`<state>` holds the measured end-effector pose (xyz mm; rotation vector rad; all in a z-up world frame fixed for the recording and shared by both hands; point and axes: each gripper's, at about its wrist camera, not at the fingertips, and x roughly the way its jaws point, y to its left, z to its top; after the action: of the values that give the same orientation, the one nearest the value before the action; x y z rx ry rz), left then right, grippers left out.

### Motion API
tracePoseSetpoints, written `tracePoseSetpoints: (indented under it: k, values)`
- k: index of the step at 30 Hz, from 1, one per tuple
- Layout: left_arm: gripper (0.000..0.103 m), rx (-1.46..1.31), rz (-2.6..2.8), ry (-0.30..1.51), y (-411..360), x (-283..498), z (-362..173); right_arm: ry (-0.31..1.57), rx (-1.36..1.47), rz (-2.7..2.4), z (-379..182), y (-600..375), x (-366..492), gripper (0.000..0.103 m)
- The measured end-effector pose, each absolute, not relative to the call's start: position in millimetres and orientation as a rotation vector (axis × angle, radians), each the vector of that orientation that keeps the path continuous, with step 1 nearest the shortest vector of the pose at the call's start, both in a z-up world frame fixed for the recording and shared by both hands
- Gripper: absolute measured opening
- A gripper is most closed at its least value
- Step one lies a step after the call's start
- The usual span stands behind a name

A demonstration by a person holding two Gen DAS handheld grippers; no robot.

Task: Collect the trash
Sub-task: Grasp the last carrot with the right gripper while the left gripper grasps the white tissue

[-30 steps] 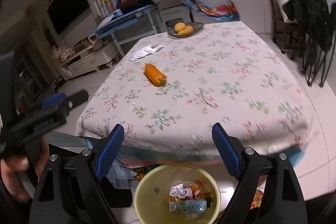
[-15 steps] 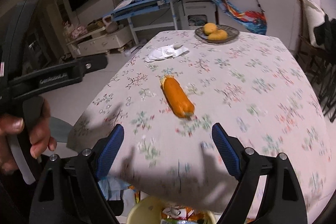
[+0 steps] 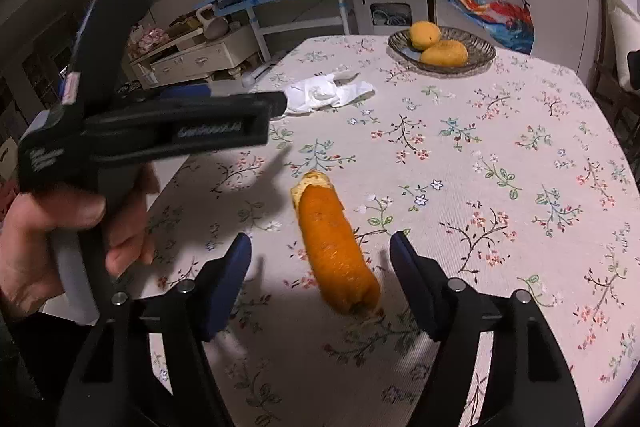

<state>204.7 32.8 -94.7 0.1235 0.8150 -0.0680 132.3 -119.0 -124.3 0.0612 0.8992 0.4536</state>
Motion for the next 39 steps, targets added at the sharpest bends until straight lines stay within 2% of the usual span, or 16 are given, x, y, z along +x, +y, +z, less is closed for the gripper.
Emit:
tracePoseSetpoints:
  k: [10,15,17,19,20,22,23,25,27,39]
  values:
    - [0.087,0.126,-0.104,0.870,27,255,-111,0.953,0.026,0.481,-135,-111,145,0.056]
    - [0.087,0.164,-0.093,0.900,18,276,-123,0.949,-0.001,0.487,-136,-110,146,0.044]
    - [0.086,0.167,-0.094,0.923,15,281,-128,0.948,-0.005,0.490,-136,-112,146,0.033]
    - [0.075,0.184,-0.097,0.950,12,286,-135,0.949,0.003,0.492,-136,-116,146,0.029]
    - [0.074,0.178,-0.105,0.950,12,287,-136,0.949,0.009,0.493,-136,-117,146,0.028]
    - [0.057,0.142,-0.131,0.951,11,286,-135,0.952,0.027,0.494,-136,-121,147,0.026]
    - [0.052,0.136,-0.141,0.952,10,284,-134,0.953,0.035,0.493,-136,-123,147,0.026]
    - [0.029,0.140,-0.163,0.949,4,280,-134,0.954,0.051,0.483,-137,-127,147,0.025]
    - [0.019,0.147,-0.177,0.952,0,273,-133,0.955,0.060,0.471,-136,-131,146,0.025]
    - [0.016,0.114,-0.218,0.960,-6,183,-107,0.944,0.167,0.377,-127,-170,123,0.024]
